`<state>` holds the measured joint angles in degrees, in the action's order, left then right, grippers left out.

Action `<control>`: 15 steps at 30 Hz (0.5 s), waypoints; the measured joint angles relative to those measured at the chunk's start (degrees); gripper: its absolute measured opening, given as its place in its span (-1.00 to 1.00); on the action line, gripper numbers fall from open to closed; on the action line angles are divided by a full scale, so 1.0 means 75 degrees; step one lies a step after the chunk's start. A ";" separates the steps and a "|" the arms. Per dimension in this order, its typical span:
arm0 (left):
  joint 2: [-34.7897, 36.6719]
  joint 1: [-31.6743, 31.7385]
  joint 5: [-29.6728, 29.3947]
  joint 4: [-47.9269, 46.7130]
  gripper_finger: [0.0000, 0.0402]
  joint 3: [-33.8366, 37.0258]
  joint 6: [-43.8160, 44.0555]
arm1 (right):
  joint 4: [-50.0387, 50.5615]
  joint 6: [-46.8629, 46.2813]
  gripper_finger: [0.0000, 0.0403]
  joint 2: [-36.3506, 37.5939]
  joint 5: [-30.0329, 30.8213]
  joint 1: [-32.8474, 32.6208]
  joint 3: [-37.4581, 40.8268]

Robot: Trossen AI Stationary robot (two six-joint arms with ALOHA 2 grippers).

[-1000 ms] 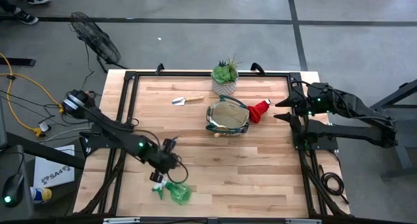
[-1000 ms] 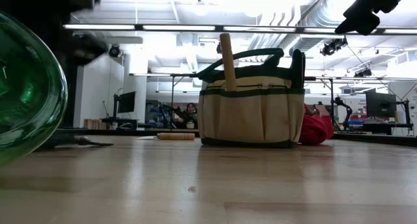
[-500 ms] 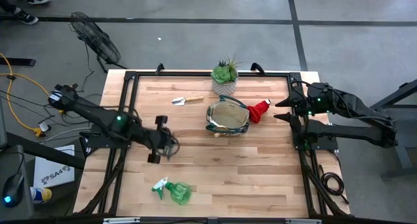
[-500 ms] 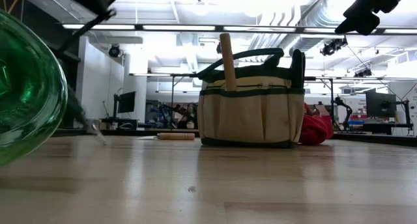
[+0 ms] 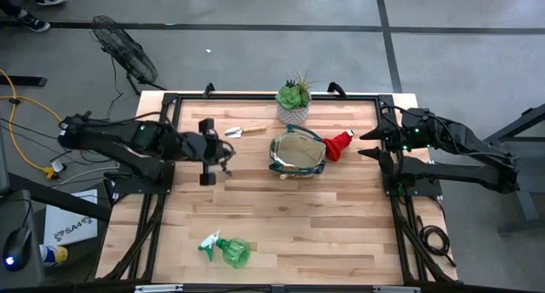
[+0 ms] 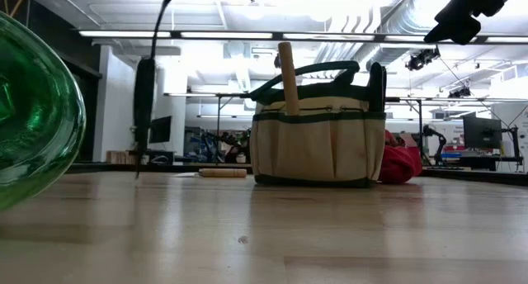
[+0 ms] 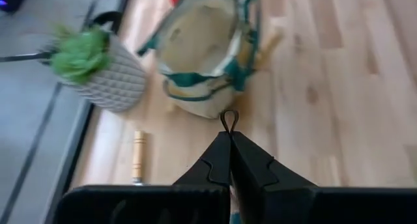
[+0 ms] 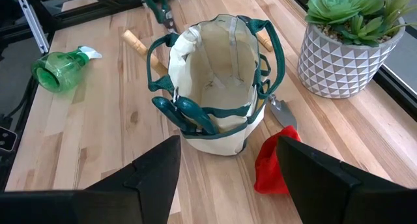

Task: Pick & Place Garden tools in Gardening bag
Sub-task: Put the green shear scissors into the brown gardening bag

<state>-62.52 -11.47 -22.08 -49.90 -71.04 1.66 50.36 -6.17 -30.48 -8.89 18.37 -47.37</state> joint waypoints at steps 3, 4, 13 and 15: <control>-0.0044 0.0367 -0.0130 0.0028 -1.00 -0.0128 -0.0049 | 0.0000 0.0000 0.21 0.0000 -0.0001 0.0000 0.0000; -0.0051 0.0479 -0.0139 0.0021 -1.00 -0.0147 -0.0051 | 0.0000 0.0000 0.21 0.0000 -0.0002 0.0000 0.0000; -0.0053 0.1273 -0.0403 0.0369 -1.00 -0.0181 -0.0265 | -0.0001 0.0000 0.21 -0.0001 -0.0003 0.0000 0.0000; -0.0053 0.1387 -0.0403 0.0550 -1.00 -0.0181 -0.0373 | 0.0001 0.0000 0.21 0.0000 0.0000 0.0000 0.0000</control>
<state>-62.92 -1.06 -25.10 -45.77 -72.40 -1.13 50.37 -6.18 -30.48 -8.89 18.37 -47.37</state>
